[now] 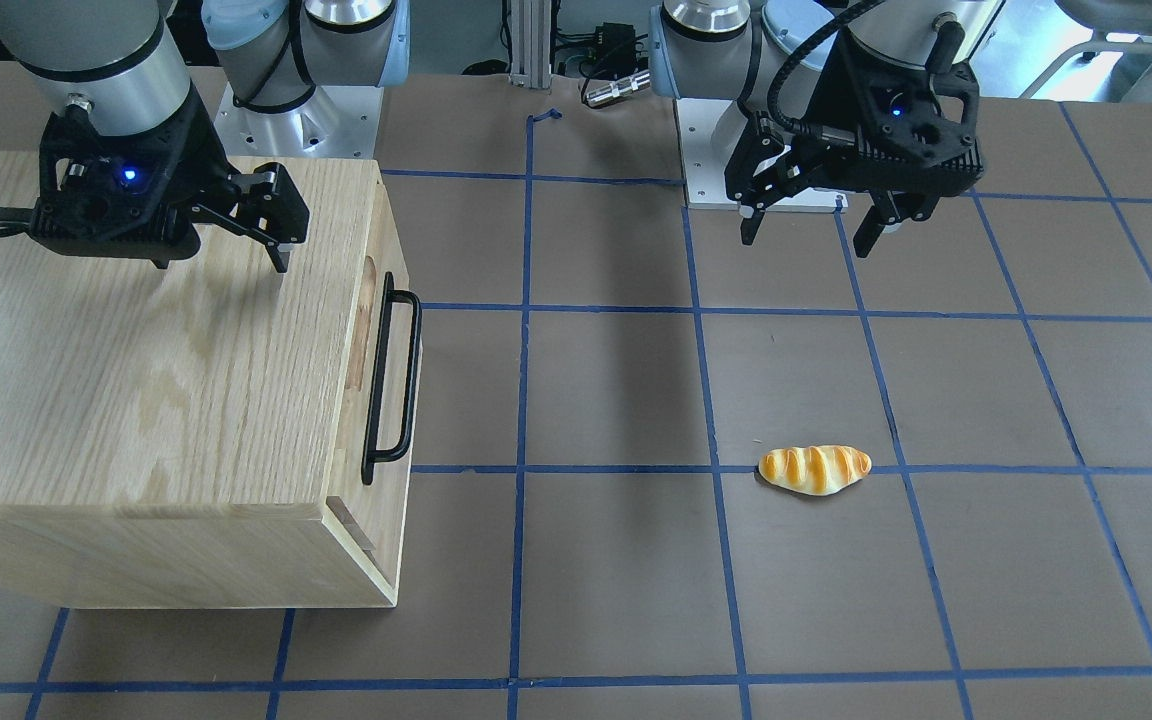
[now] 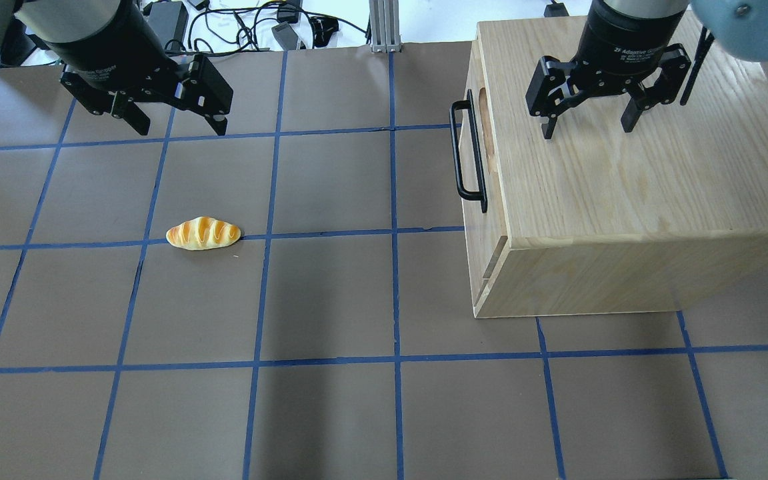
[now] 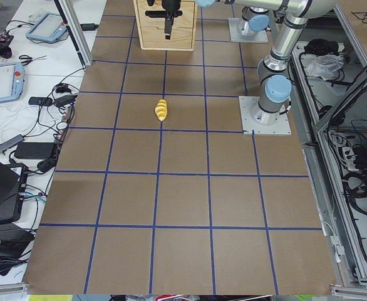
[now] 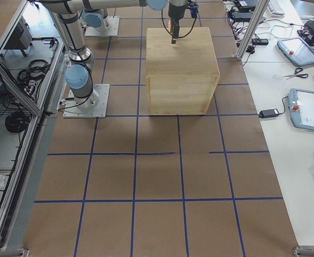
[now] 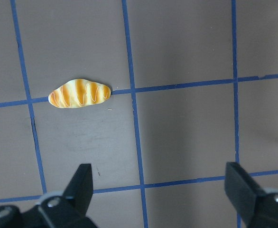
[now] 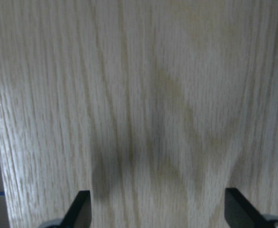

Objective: Open upper drawer

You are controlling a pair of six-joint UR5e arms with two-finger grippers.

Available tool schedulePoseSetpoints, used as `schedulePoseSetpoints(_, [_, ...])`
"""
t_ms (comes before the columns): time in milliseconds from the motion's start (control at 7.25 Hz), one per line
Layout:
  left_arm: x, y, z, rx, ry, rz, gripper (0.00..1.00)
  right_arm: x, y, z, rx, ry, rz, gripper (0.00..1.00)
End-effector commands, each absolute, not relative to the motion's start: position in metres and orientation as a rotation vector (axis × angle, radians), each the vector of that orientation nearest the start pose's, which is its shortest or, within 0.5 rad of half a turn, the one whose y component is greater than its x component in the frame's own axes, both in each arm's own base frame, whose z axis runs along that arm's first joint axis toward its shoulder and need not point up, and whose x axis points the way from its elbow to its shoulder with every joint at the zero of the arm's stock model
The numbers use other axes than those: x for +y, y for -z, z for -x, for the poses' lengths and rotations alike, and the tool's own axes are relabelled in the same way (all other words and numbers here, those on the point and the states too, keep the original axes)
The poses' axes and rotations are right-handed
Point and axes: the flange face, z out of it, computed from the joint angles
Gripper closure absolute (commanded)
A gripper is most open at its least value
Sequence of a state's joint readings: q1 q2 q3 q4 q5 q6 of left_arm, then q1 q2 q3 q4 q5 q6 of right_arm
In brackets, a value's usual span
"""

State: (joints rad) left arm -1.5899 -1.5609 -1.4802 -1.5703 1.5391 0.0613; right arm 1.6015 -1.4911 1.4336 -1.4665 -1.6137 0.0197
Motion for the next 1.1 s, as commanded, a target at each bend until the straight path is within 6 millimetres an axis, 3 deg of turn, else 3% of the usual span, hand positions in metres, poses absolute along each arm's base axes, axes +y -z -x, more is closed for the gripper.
schedulePoseSetpoints(0, [-0.493, -0.537, 0.145, 3.164, 0.157, -0.126, 0.00, -0.516, -0.504, -0.145, 3.185, -0.074, 0.021, 0.00])
schedulePoseSetpoints(276, [-0.501, -0.526, 0.144, 3.165, 0.128, -0.123, 0.00, -0.516, -0.504, -0.145, 3.185, -0.074, 0.019, 0.00])
schedulePoseSetpoints(966, [-0.499, -0.530, 0.142, 3.157, 0.071, -0.095, 0.00, -0.516, -0.504, -0.145, 3.185, -0.074, 0.019, 0.00])
